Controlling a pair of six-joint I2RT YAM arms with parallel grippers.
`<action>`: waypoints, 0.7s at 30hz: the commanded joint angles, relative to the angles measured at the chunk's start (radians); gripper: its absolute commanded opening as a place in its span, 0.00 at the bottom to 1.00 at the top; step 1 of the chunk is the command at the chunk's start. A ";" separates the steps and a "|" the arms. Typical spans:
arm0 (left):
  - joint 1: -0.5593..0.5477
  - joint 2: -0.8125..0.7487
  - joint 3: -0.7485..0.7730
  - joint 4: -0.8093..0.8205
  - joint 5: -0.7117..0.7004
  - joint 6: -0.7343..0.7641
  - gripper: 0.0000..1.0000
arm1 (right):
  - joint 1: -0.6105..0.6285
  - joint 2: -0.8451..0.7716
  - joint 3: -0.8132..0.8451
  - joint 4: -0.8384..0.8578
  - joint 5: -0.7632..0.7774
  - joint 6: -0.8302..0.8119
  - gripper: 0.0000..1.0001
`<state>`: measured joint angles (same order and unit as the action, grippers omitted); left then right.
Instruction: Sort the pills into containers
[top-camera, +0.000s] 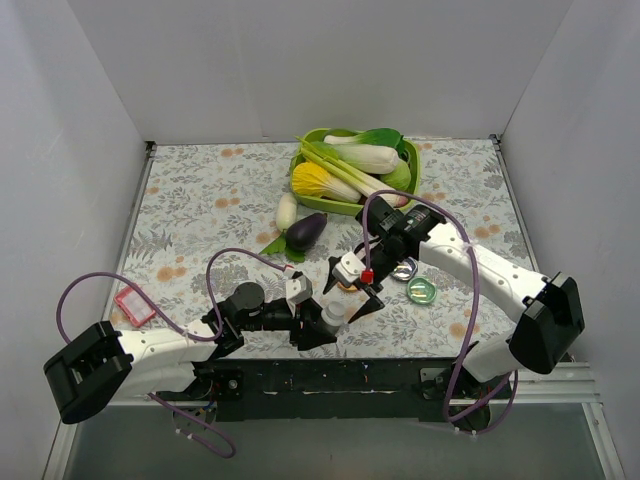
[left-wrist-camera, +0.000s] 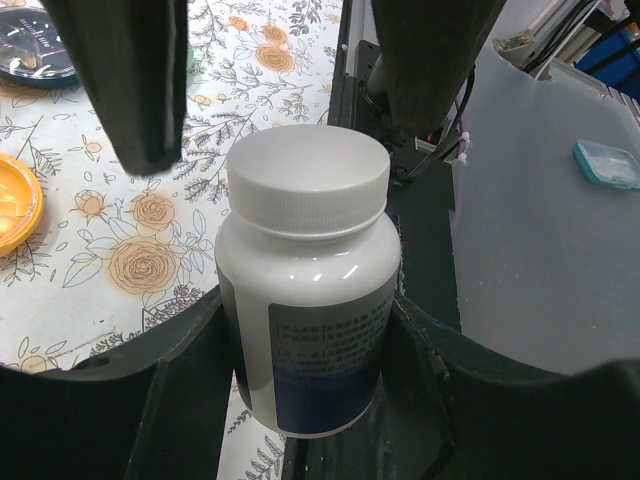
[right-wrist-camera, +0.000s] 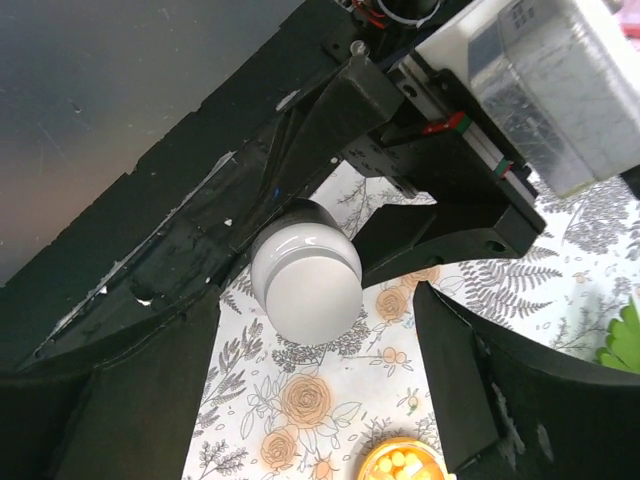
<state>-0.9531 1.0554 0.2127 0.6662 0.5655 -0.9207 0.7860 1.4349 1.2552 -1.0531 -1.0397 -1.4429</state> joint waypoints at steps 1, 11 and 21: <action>-0.007 -0.003 0.039 0.029 0.013 0.008 0.00 | 0.021 0.033 0.042 -0.030 0.015 0.027 0.81; -0.009 -0.006 0.040 0.027 -0.027 0.013 0.00 | 0.058 0.064 0.049 0.015 0.053 0.166 0.48; -0.009 -0.077 0.019 0.019 -0.292 0.020 0.00 | 0.058 0.090 0.009 0.226 0.087 0.734 0.09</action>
<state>-0.9649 1.0248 0.2123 0.6346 0.4801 -0.9211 0.8379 1.4933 1.2671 -0.9440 -0.9539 -1.0588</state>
